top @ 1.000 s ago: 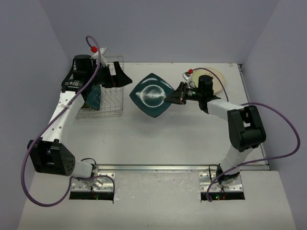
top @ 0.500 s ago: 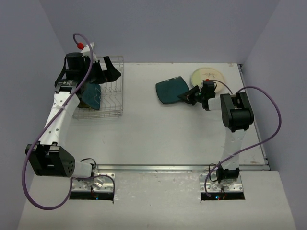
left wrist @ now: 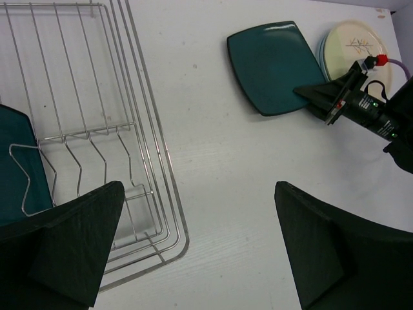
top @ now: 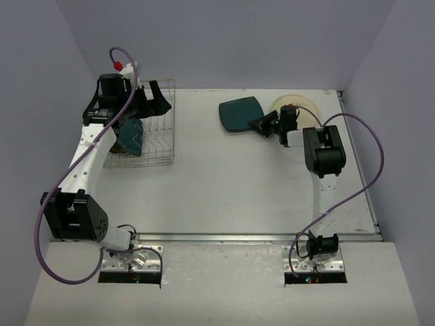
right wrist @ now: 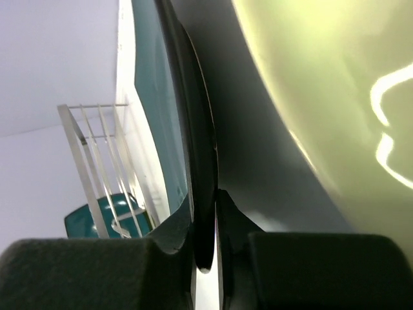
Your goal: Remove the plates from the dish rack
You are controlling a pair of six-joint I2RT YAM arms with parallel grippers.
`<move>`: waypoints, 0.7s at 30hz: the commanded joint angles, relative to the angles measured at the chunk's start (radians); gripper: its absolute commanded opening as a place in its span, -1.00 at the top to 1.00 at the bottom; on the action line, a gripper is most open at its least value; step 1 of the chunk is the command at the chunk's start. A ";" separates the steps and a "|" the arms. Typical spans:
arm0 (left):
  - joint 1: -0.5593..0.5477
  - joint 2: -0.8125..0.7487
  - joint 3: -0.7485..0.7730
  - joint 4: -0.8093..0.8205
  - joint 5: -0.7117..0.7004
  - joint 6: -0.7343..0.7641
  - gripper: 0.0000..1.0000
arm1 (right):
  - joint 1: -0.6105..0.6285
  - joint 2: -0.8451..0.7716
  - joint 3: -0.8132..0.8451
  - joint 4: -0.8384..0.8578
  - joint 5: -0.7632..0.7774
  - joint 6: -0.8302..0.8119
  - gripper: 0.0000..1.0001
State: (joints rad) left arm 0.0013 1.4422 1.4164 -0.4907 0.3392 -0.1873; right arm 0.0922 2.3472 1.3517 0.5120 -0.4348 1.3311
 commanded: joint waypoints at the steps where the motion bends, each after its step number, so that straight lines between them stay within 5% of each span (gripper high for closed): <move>1: -0.001 0.001 0.050 0.023 -0.019 0.014 -1.00 | 0.033 0.048 0.069 0.036 0.027 0.094 0.60; 8: -0.001 0.003 0.046 0.026 -0.029 0.014 -1.00 | 0.057 0.052 0.047 0.039 0.018 0.132 0.40; 16: -0.001 -0.009 0.057 0.021 -0.038 0.008 -1.00 | 0.079 -0.022 -0.046 0.037 0.016 0.128 -0.39; 21: 0.026 -0.029 0.065 0.003 -0.116 -0.030 -1.00 | 0.086 -0.107 -0.148 0.037 0.014 0.114 -0.49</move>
State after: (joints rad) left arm 0.0069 1.4452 1.4287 -0.5071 0.2929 -0.1869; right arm 0.1669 2.3182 1.2786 0.5982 -0.4263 1.4623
